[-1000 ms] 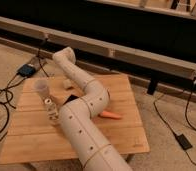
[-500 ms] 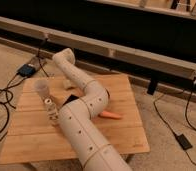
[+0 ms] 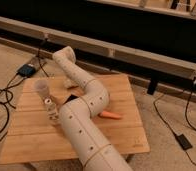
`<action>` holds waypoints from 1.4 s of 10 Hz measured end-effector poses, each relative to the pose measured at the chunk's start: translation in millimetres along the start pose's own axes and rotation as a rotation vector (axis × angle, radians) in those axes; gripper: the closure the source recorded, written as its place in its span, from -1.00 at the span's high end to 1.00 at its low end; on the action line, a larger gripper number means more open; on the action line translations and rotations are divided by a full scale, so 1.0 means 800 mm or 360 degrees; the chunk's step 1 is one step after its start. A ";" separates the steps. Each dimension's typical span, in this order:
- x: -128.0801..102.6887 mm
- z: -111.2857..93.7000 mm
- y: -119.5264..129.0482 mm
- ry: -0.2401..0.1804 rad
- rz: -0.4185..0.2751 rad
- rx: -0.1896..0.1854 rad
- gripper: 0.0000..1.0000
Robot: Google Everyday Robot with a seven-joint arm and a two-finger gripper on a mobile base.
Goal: Place the white sponge in the ceramic bowl
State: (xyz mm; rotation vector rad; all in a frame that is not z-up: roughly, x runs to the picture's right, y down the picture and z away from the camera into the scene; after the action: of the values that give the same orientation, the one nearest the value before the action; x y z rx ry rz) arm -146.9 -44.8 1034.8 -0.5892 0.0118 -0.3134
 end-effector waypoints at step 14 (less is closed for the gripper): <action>0.007 -0.079 0.029 -0.0048 0.0045 -0.0162 -1.00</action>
State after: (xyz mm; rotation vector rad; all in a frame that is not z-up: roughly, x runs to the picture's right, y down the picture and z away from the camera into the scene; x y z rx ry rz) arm -140.9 -62.6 969.8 -0.6939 0.0074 -0.2774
